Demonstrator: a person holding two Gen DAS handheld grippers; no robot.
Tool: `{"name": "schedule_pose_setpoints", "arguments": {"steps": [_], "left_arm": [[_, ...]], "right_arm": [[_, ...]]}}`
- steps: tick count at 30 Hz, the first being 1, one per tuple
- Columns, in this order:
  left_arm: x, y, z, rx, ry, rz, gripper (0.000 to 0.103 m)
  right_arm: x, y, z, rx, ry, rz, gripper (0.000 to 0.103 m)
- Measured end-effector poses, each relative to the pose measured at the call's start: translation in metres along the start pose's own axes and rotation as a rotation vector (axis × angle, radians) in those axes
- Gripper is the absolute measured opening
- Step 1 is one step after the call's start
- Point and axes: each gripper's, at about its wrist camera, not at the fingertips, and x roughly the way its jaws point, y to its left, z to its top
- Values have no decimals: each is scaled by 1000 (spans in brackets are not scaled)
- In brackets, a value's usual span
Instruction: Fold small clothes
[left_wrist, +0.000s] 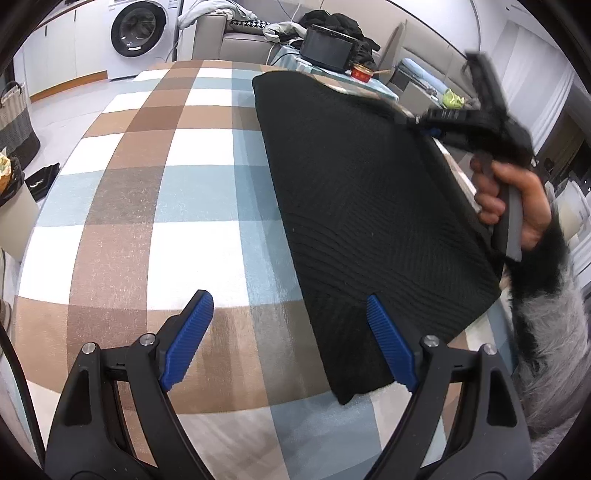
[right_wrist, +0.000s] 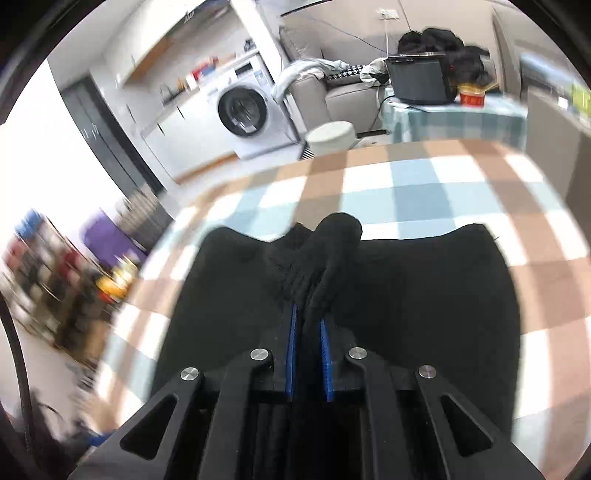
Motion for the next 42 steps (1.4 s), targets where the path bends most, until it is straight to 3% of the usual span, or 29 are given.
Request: {"name": "schedule_pose_setpoints", "arguments": {"steps": [2, 4, 7, 8, 10, 14, 15, 17, 18, 21, 25, 27, 34, 37, 39, 41, 42], "left_arm": [[3, 1, 5, -13, 1, -17, 83], [8, -1, 11, -14, -1, -22, 83], [17, -5, 21, -12, -4, -42, 83], [20, -6, 24, -12, -3, -49, 83], [31, -11, 33, -4, 0, -53, 82], [49, -16, 50, -17, -9, -59, 63], [51, -18, 53, -15, -18, -56, 51], [59, -20, 61, -15, -17, -37, 42], [61, -21, 64, -16, -27, -29, 30], [64, -23, 66, -10, -53, -25, 21], [61, -20, 64, -7, -78, -14, 16], [57, -15, 62, -16, -83, -12, 14], [32, 19, 49, -72, -91, 35, 13], [23, 32, 46, -115, -89, 14, 15], [18, 35, 45, -110, -95, 24, 16], [13, 35, 44, -94, -97, 33, 23], [11, 35, 44, -93, -98, 34, 33]], "right_arm": [[10, -11, -4, 23, 80, -72, 15], [6, -25, -11, 69, 105, -94, 19], [-22, -33, -31, 88, 83, -51, 44], [-30, -35, -38, 83, 75, -58, 45], [-50, -39, -56, 77, 71, -84, 45], [-80, -54, -92, 114, 35, -176, 45], [-83, -58, -100, 121, 31, -190, 45], [-90, -62, -112, 140, 23, -183, 45], [-92, -64, -115, 148, 21, -171, 45], [-94, -66, -123, 148, 26, -160, 44], [-87, -57, -125, 110, 53, -145, 32], [-81, -51, -123, 88, 64, -143, 30], [-69, -6, -130, -27, 120, -91, 30], [-71, 1, -128, -34, 138, -99, 33], [-80, 5, -122, -27, 103, -88, 40], [-88, 13, -113, -33, 51, -31, 46], [-87, 18, -109, -28, 48, 20, 46]]}}
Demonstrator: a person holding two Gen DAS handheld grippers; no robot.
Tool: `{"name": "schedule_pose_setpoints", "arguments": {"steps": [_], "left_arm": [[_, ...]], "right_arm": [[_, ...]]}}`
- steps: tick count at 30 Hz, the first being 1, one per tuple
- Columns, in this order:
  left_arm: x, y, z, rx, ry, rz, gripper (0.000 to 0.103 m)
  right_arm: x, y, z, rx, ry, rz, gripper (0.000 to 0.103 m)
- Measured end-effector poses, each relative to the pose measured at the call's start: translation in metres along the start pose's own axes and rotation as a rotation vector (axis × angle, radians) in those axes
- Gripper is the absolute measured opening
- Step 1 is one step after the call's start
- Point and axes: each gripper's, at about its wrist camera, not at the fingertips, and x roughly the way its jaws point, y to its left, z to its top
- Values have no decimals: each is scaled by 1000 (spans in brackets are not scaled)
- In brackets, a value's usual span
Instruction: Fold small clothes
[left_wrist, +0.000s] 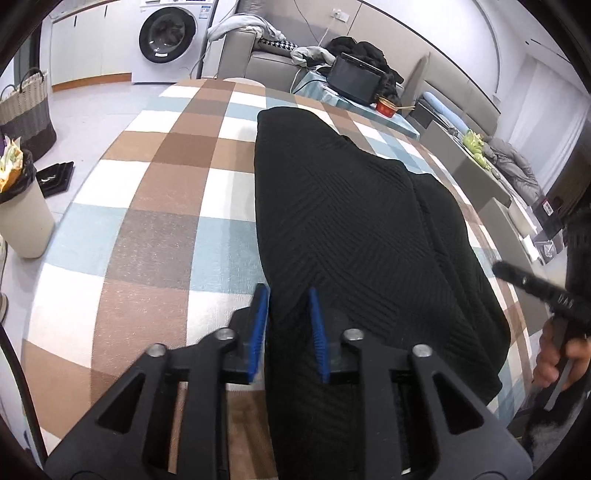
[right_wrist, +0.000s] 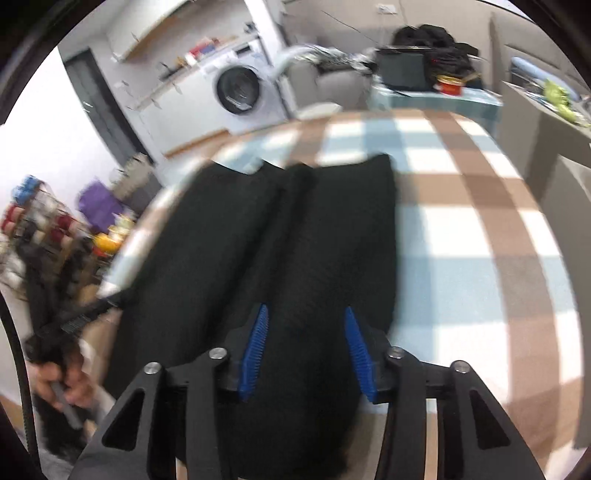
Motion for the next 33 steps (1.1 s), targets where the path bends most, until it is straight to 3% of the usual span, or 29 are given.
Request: {"name": "schedule_pose_setpoints", "arguments": {"steps": [1, 3, 8, 13, 15, 16, 19, 22, 24, 28, 31, 33], "left_arm": [[-2, 0, -1, -4, -1, -6, 38], [-6, 1, -2, -10, -7, -7, 60], [-20, 7, -7, -44, -28, 11, 75], [-25, 16, -14, -67, -24, 13, 76], [-25, 17, -14, -73, -26, 15, 76], [-26, 17, -14, -80, -30, 19, 76], [-31, 16, -11, -95, -52, 1, 76], [-39, 9, -6, -79, -77, -21, 76], [-41, 2, -3, -58, -82, -37, 76], [-29, -12, -3, -14, -57, -41, 76], [-14, -19, -8, 0, -12, -36, 76], [-10, -23, -12, 14, 7, -32, 76]], "right_arm": [[4, 3, 3, 7, 7, 36, 48], [20, 8, 9, 23, 34, 93, 48], [71, 12, 18, 49, 131, 141, 48], [89, 22, 36, 26, 115, 194, 53], [97, 31, 39, -9, 122, 173, 36], [100, 39, 39, -62, 119, 146, 17], [97, 62, 38, -192, 104, 57, 11], [51, 77, 49, -237, 9, 81, 10], [17, 80, 54, -268, -55, 35, 10], [17, 41, 52, -188, -30, -84, 12], [50, -4, 42, -50, 85, -88, 14], [55, -23, 35, 39, 110, -34, 18]]}}
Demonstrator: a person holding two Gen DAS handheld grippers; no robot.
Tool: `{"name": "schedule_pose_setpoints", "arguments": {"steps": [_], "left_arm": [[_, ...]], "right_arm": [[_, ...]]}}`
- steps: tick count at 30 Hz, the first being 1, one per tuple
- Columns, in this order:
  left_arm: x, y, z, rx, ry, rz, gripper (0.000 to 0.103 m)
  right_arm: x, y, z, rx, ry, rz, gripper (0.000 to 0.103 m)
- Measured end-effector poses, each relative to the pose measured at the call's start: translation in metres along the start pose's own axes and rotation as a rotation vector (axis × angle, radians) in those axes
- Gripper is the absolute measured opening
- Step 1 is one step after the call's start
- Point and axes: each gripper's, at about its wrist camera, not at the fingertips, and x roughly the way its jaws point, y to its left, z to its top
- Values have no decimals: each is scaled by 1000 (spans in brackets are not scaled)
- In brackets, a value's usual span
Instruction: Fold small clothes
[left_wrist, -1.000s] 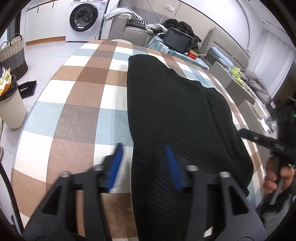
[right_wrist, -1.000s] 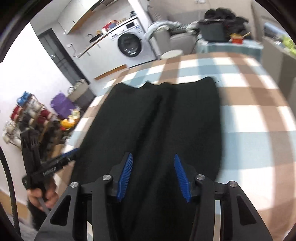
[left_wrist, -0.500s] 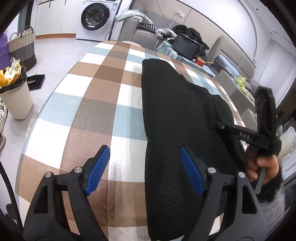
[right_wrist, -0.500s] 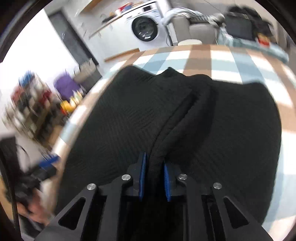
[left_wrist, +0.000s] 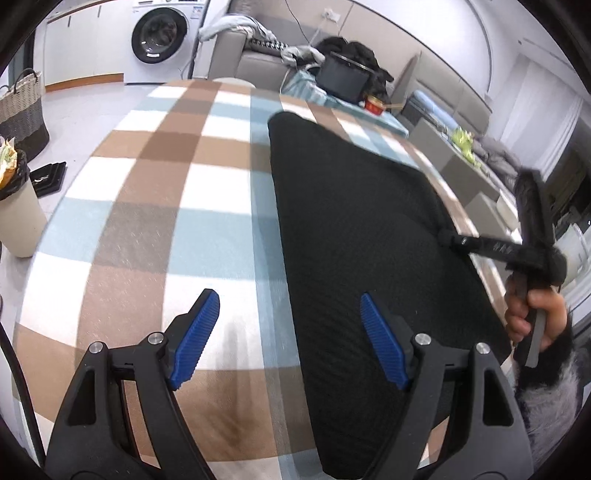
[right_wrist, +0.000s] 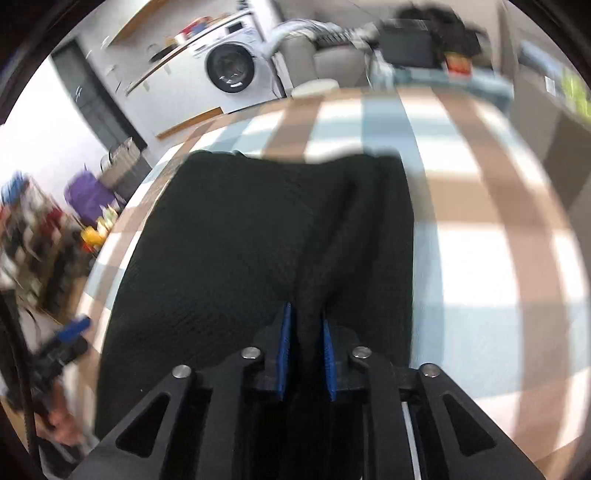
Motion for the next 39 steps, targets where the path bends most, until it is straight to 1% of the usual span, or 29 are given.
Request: {"name": "schedule_pose_setpoints", "arguments": {"steps": [1, 2, 3, 4, 6, 7, 9, 10, 11, 12, 13, 15, 16, 18, 20, 21, 22, 24, 25, 26, 28, 32, 33, 34, 35, 36, 37, 38, 39], "left_arm": [[1, -2, -2, 8, 4, 1, 76], [2, -3, -4, 11, 9, 4, 76], [4, -2, -5, 11, 13, 4, 76], [5, -3, -6, 10, 18, 2, 76], [10, -3, -7, 6, 28, -1, 76], [11, -3, -8, 4, 32, -3, 76], [15, -3, -7, 2, 43, -14, 76], [17, -5, -6, 5, 47, -16, 76], [16, -7, -5, 13, 46, -16, 76], [15, -10, -4, 24, 43, -15, 76], [13, -13, -3, 40, 37, -8, 76], [9, -16, -3, 53, 31, -7, 76], [9, -16, -3, 55, 29, -8, 76], [9, -16, -5, 51, 39, -5, 76], [11, -15, -8, 47, 54, 4, 76], [11, -14, -10, 46, 64, 9, 76], [11, -14, -11, 47, 71, 9, 76], [11, -13, -14, 54, 78, 7, 76], [12, -13, -14, 58, 84, 10, 76], [13, -14, -14, 64, 90, 10, 76], [14, -17, -14, 75, 96, 7, 76], [12, -26, -15, 101, 94, 2, 76], [10, -28, -16, 103, 92, 0, 76], [9, -29, -17, 103, 89, 0, 76], [7, -29, -18, 102, 87, 0, 76], [5, -30, -19, 100, 86, 2, 76], [3, -29, -20, 97, 84, 4, 76], [1, -29, -21, 95, 82, 8, 76], [-1, -28, -22, 92, 81, 12, 76]], "right_arm": [[-6, -5, -4, 28, -27, 52, 25], [-10, -7, -5, 32, -36, 79, 36], [-16, -10, -11, 36, -39, 109, 42], [-23, -13, -18, 45, -39, 140, 45], [-31, -16, -34, 58, -39, 187, 45], [-28, -13, -39, 57, -35, 188, 45], [-21, -8, -51, 47, -32, 163, 37], [-22, -5, -50, 41, -47, 151, 25], [-26, -2, -50, 30, -58, 156, 3], [-35, 6, -47, 3, -98, 152, 4], [-52, 18, -44, -45, -167, 107, 4], [-66, 23, -44, -73, -197, 87, 4], [-65, 23, -43, -71, -177, 86, 4], [-52, 15, -45, -33, -104, 64, 6], [-39, -5, -57, 69, -18, 117, 8], [-41, -18, -67, 123, 4, 160, 8], [-44, -27, -80, 186, 6, 243, 9], [-52, -36, -98, 248, -9, 368, 15], [-57, -38, -111, 277, -10, 427, 24], [-60, -38, -117, 285, -15, 436, 33], [-69, -34, -131, 275, -46, 433, 36], [-72, -19, -140, 216, -91, 366, 36], [-71, -15, -139, 194, -87, 340, 33], [-71, -10, -137, 160, -95, 304, 17], [-70, -5, -133, 124, -101, 259, 5], [-69, 0, -128, 99, -106, 220, 5], [-72, 3, -126, 81, -129, 213, 4], [-83, 8, -123, 62, -173, 221, 4], [-88, 4, -124, 57, -182, 204, 4]]}}
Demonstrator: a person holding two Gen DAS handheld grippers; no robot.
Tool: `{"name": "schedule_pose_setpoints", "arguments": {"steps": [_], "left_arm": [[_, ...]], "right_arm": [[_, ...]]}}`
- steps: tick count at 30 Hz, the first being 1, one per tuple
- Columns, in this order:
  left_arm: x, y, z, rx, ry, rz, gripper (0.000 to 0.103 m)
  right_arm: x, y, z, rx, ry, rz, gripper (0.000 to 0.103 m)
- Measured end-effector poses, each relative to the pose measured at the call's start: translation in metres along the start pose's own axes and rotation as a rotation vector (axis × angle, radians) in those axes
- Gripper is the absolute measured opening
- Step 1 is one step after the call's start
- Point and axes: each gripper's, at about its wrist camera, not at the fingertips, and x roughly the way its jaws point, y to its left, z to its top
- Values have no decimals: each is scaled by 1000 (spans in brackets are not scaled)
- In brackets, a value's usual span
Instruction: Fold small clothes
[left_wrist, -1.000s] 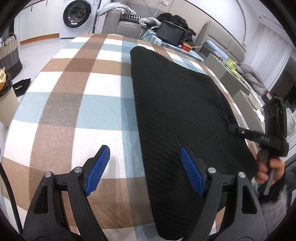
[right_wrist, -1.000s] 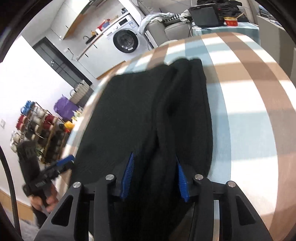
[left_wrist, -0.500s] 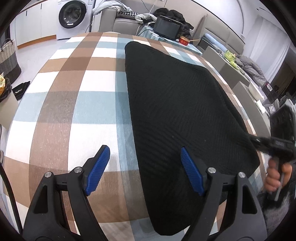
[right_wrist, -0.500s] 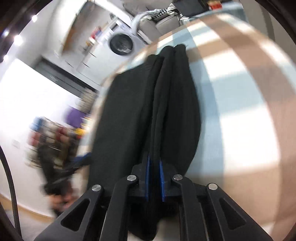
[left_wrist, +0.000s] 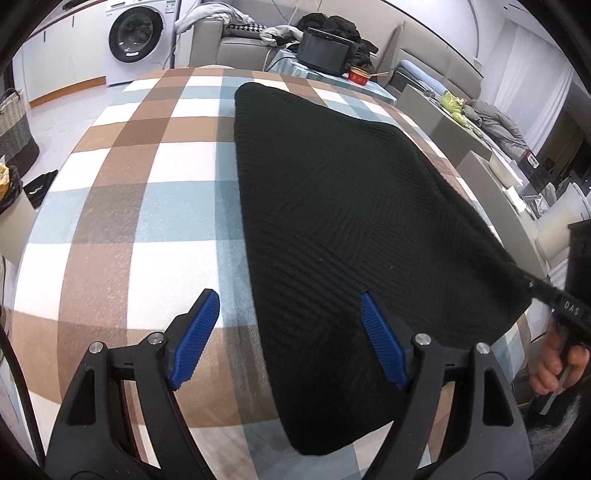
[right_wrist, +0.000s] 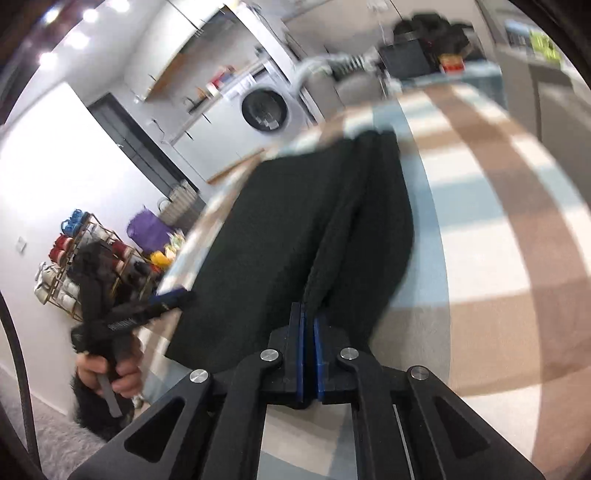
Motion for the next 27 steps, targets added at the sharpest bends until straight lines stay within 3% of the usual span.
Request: {"name": "schedule_pose_setpoints", "arguments": {"steps": [2, 4, 13, 18, 20, 24, 27], "left_arm": [[-2, 2, -3, -6, -6, -3, 76], [-1, 3, -4, -11, 1, -2, 76], [4, 6, -3, -14, 16, -14, 76], [8, 1, -3, 10, 33, -20, 76], [10, 1, -3, 13, 35, -23, 76], [11, 3, -1, 10, 44, -24, 76], [12, 3, 0, 19, 47, -24, 76]], "right_arm": [[1, -6, -1, 21, 17, -62, 4], [16, -22, -9, 56, 116, -123, 4], [-6, -55, -20, 226, 76, 144, 26], [-17, -46, -20, 212, 28, 170, 28], [-15, -40, -20, 187, 31, 138, 43], [-6, -37, -24, 189, 49, 144, 43], [-15, -42, -28, 207, 6, 149, 43]]}}
